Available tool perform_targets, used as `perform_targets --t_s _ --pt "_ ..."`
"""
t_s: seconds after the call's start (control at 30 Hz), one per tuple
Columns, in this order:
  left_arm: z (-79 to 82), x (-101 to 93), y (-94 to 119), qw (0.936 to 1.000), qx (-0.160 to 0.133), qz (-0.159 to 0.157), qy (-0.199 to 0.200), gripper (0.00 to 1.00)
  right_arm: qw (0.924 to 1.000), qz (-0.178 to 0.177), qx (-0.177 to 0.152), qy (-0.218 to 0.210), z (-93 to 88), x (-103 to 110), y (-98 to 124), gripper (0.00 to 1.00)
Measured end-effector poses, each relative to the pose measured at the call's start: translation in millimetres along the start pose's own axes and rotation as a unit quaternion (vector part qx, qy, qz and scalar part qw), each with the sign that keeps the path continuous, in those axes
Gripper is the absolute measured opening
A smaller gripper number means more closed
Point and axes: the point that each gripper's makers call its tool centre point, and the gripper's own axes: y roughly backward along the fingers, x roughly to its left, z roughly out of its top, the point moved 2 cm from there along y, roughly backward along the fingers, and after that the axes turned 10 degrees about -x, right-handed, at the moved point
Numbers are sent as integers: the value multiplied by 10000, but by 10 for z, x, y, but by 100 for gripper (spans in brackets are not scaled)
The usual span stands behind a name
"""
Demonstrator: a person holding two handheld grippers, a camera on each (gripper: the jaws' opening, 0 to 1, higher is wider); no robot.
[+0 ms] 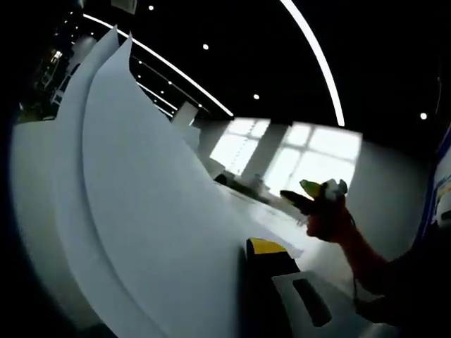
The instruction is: Organize the stack of printing papers by aligning and flattening the scattered papers on the table
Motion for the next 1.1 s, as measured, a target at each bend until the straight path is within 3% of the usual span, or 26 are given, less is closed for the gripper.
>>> perform_targets --t_s 0.17,0.5,0.6,0.7,0.93,1.03,1.1 --pt "-9 -17 1 9999 8 -9 -126 11 9997 -175 5 194 -70 -172 34 33" --pt "-8 -11 6 9999 4 -1 -161 11 9994 -333 -82 61 -99 -347 105 36" --pt "-7 -9 5 9999 -1 6 -163 11 9985 -523 -57 181 -101 -411 145 40" --pt "-2 -9 5 9999 -16 10 -158 11 9921 -939 313 776 -231 -593 219 50" --pt "5 21 5 9999 -11 9 -147 11 9734 -1502 1044 1377 -667 -828 330 60" --pt "10 38 8 9999 -14 8 -145 11 9602 -1715 1212 1843 -703 -960 351 64" --pt "15 44 11 9999 -26 7 -138 11 9563 -1830 1133 1980 -673 -1030 358 68"
